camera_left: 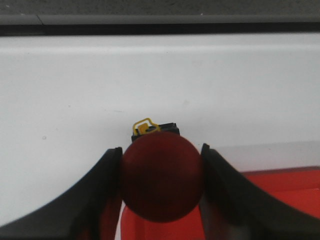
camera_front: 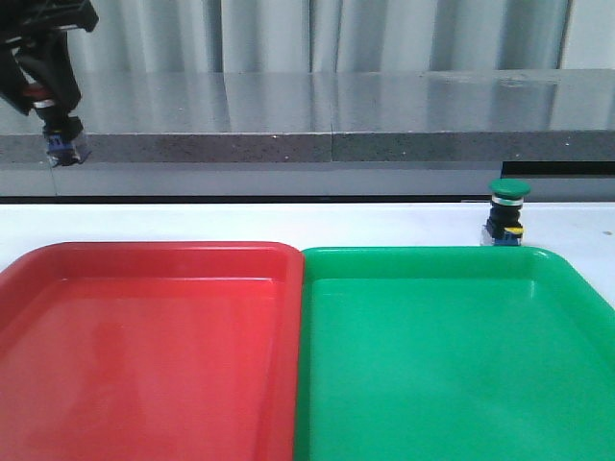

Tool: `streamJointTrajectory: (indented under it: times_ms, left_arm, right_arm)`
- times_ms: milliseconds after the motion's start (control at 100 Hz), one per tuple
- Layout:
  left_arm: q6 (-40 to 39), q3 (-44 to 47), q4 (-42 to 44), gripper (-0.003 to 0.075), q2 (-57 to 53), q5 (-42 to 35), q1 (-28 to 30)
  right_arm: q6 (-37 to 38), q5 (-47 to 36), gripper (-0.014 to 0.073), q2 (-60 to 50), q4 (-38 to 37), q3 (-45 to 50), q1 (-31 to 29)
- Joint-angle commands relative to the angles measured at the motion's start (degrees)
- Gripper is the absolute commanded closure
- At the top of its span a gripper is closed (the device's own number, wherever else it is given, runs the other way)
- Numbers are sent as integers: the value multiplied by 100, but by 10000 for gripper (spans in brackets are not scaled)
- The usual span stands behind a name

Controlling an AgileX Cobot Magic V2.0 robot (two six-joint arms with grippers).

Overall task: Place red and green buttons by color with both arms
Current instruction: 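Lift the red button with the left gripper, then lower the red button into the red tray with the left gripper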

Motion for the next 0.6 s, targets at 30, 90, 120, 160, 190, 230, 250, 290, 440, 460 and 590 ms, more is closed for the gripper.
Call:
streamJointTrajectory:
  times_ms: [30,90,120,160,190,230,250,290,440,460,590]
  left_arm:
    - [6,141,-76,741,-593,-206,-273]
    - [6,415,-76,741,-752,-319,-414]
    - [6,556,-76,741,-831,-370,-480]
    - [6,779,-76,741,-934,-449,-581]
    - [6,936,-88,741,-996,-516,-655]
    - [6,1173,-88,741,-1086,-626,-751]
    - [6,1288,-88,741,-1131,-669,-798]
    - [6,1481,-88,741,-1180,-733,-861]
    - [6,2181,-169,741,-1330,-719,-1019]
    - [6,2256,-167,741,-1330,-719,-1032]
    - [-93,2684,-172,741,-1330,-1004,-1059]
  right_arm:
    - [-17,-445,658,-123,-54,-103,-33]
    - [-17,-445,658,-123,-54,-103,-33]
    - [-17,-445,658,-123,-54,-103,-33]
    - [-17,-445,658,-123,-54,-103,-33]
    - [-17,-445,658,-123,-54,-103,-33]
    - [-17,-445,658,-123,-54,-103,-33]
    - [-17,-445,658,-123,-54,-103,-33]
    - [-17,-445,658,-123,-54,-103,-33]
    - [-17,-445,658,-123,-54,-103,-33]
    - [-17,-445,658,-123,-54,-103,-33]
    - [-17,-445,658,-123,-54,-103,-33]
